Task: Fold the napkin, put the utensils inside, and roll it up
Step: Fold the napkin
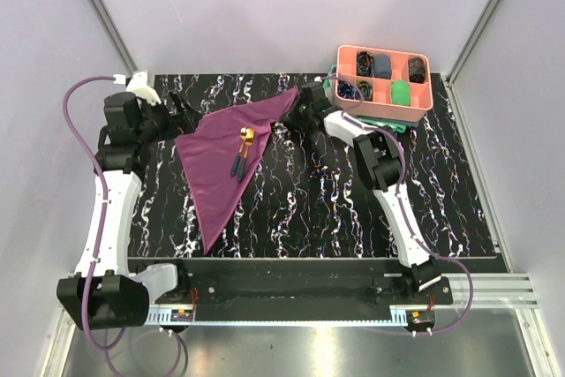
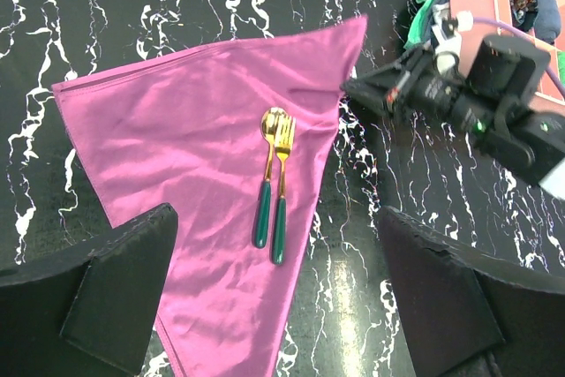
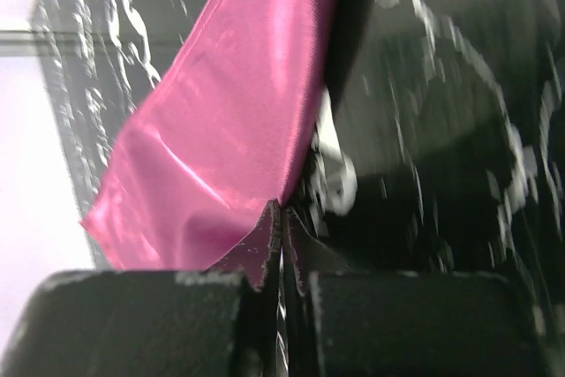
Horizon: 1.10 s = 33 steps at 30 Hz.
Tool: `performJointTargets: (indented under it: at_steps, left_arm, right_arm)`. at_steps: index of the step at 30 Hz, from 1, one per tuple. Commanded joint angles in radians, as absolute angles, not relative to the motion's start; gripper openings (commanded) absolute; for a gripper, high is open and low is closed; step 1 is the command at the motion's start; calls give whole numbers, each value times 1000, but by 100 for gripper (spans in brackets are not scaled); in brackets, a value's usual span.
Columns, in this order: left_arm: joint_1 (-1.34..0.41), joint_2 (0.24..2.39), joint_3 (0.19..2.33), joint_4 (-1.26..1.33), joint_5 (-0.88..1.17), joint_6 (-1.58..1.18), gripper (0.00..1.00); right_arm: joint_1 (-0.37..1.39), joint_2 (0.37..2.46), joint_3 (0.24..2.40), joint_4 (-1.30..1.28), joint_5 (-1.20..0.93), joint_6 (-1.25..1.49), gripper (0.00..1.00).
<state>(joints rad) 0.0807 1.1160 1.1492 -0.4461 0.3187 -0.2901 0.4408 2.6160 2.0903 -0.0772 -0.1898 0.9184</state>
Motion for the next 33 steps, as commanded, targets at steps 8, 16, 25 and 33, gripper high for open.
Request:
performJointTargets:
  at_steps: [8,16,25,33]
  left_arm:
    - [84,1069,1144,-373,371,-307,98]
    - [84,1051,1135,-353,399,-310,98]
    - [84,1019,1115,-325,428,-324,99]
    - [84,1005,1109,-318,442,-333,99]
  right_arm:
    - [486,2353,1628,-19,-9,900,0]
    - [535,2191,1379,52,92,920,0]
    - [580,2008,1171,43,153,920,0]
    - [580,1888,1074,21,185,934,0]
